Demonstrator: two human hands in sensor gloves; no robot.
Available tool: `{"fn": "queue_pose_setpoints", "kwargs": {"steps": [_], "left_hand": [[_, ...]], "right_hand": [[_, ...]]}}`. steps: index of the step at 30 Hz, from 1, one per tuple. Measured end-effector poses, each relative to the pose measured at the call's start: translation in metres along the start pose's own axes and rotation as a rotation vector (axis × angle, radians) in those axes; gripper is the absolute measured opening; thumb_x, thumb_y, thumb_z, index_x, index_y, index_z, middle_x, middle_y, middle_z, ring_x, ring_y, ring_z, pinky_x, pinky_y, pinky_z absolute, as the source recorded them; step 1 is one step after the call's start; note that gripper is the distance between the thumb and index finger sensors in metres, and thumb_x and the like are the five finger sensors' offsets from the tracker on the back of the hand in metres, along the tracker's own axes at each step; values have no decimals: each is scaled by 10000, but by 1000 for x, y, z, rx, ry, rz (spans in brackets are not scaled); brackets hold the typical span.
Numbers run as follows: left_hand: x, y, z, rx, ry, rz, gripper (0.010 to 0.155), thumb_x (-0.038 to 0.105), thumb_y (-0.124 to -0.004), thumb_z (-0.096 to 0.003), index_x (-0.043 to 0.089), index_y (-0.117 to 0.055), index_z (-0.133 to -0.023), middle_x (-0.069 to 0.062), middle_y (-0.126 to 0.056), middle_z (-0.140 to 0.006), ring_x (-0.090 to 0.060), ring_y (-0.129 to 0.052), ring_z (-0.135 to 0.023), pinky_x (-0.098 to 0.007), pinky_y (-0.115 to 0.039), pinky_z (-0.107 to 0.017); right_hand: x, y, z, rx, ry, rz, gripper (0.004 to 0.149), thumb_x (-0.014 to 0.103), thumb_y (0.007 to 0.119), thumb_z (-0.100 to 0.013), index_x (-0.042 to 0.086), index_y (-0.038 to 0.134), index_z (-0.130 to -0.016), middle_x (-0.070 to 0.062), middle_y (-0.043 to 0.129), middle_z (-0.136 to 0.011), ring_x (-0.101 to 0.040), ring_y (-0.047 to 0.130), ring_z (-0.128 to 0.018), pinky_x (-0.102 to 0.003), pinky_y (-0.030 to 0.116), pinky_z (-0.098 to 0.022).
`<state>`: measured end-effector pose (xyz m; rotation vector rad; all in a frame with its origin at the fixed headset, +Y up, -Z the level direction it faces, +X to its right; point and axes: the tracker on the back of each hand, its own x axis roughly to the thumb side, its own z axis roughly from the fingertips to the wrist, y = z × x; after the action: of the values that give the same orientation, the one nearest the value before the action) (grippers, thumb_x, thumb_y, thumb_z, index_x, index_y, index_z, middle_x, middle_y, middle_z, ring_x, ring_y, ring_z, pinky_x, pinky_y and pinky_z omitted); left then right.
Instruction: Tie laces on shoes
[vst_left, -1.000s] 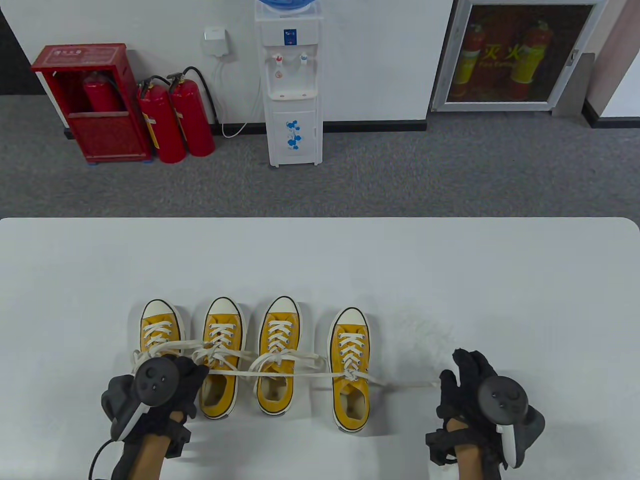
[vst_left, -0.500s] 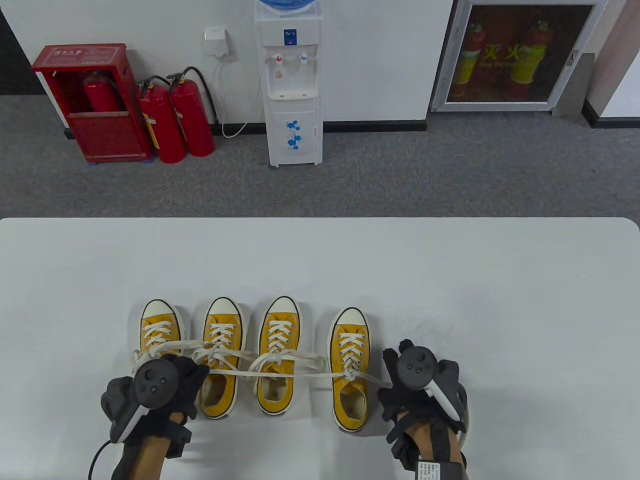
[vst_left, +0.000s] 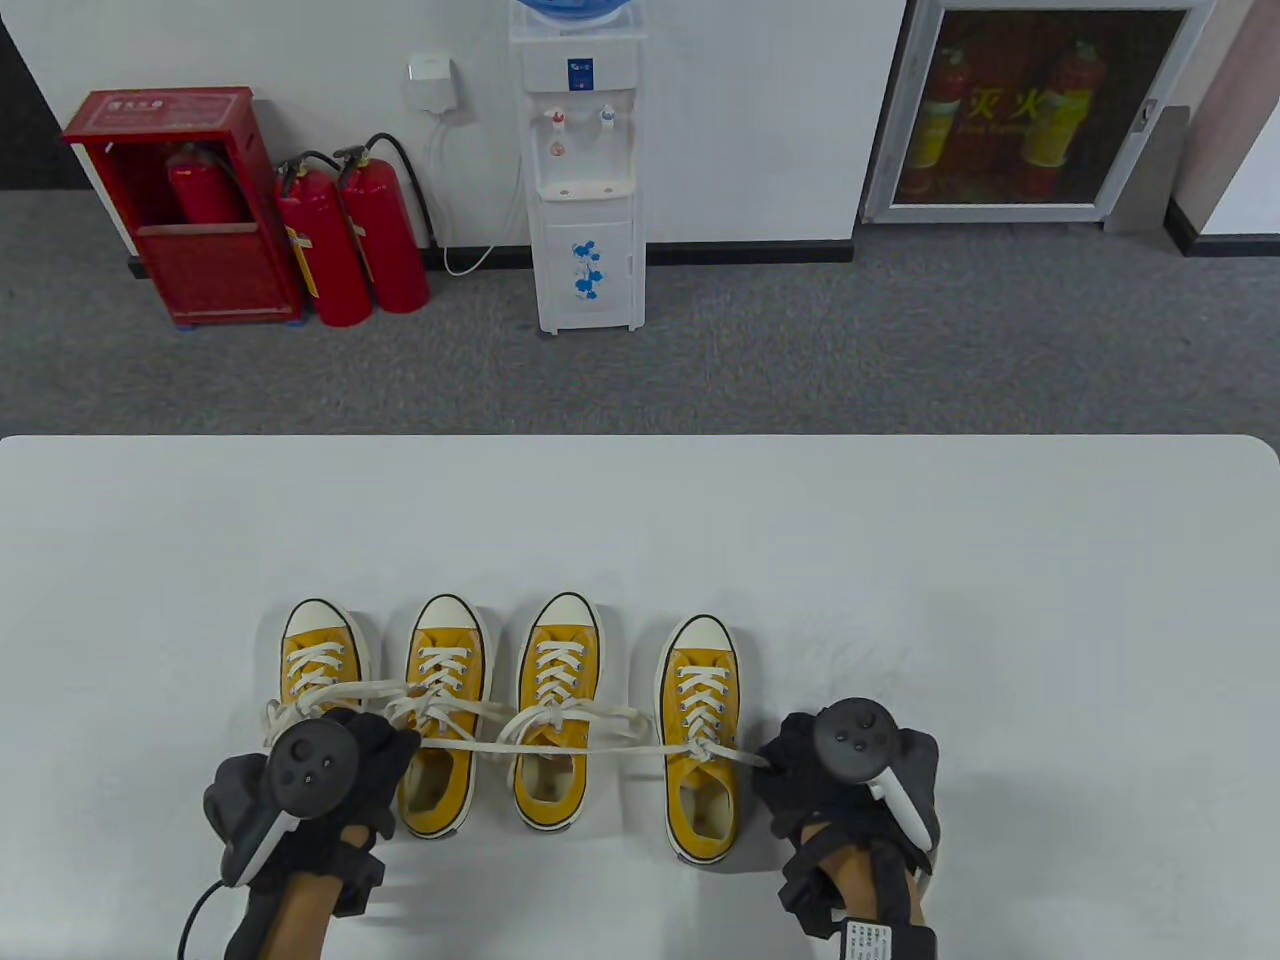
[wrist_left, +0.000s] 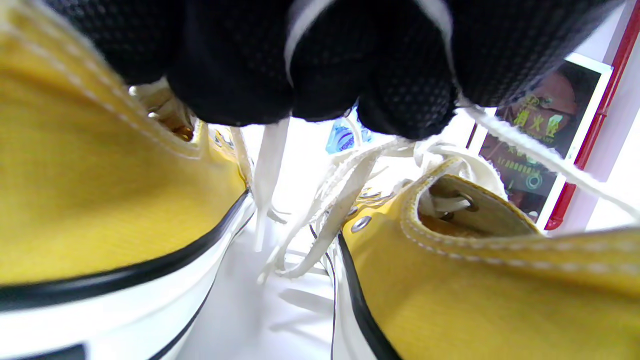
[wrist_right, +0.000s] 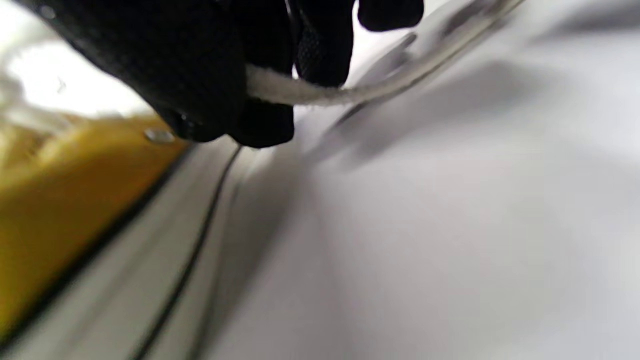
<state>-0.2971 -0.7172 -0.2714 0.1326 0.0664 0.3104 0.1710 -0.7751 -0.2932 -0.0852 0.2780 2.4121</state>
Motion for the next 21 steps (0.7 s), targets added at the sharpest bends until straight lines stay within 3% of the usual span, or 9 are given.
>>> {"fn": "queue_pose_setpoints", "kwargs": {"steps": [5, 7, 13, 21], "left_hand": [[0, 0, 0, -1, 2, 1, 378, 588, -823, -448, 295, -984, -625, 7, -993, -629, -272, -1006, -406, -542, -839, -427], [0, 0, 0, 0, 2, 1, 377, 588, -823, -449, 297, -984, -626, 8, -994, -628, -273, -1006, -407, -543, -840, -427], [-1, 0, 0, 5, 4, 9, 377, 587, -823, -449, 295, -985, -625, 8, -994, -627, -273, -1006, -406, -542, -839, -427], [-1, 1, -1, 8, -1, 23, 378, 589, -822, -448, 297, -985, -623, 9, -993, -629, -271, -1006, -408, -541, -840, -428]], "right_hand": [[-12, -17, 10, 33, -68, -260, 409, 431, 902, -413, 178, 917, -733, -92, 659, -1039, -454, 487, -1054, -764, 242, -681], [-13, -21, 11, 57, -126, -371, 404, 475, 910, -404, 185, 947, -684, -87, 739, -995, -438, 620, -1014, -765, 317, -681], [-5, -26, 14, 66, -244, -627, 429, 543, 909, -395, 189, 960, -633, -82, 770, -980, -417, 682, -992, -749, 396, -687], [15, -25, 12, 127, -322, -804, 441, 526, 905, -408, 167, 962, -658, -58, 777, -1018, -405, 672, -1033, -745, 408, -697]]}}
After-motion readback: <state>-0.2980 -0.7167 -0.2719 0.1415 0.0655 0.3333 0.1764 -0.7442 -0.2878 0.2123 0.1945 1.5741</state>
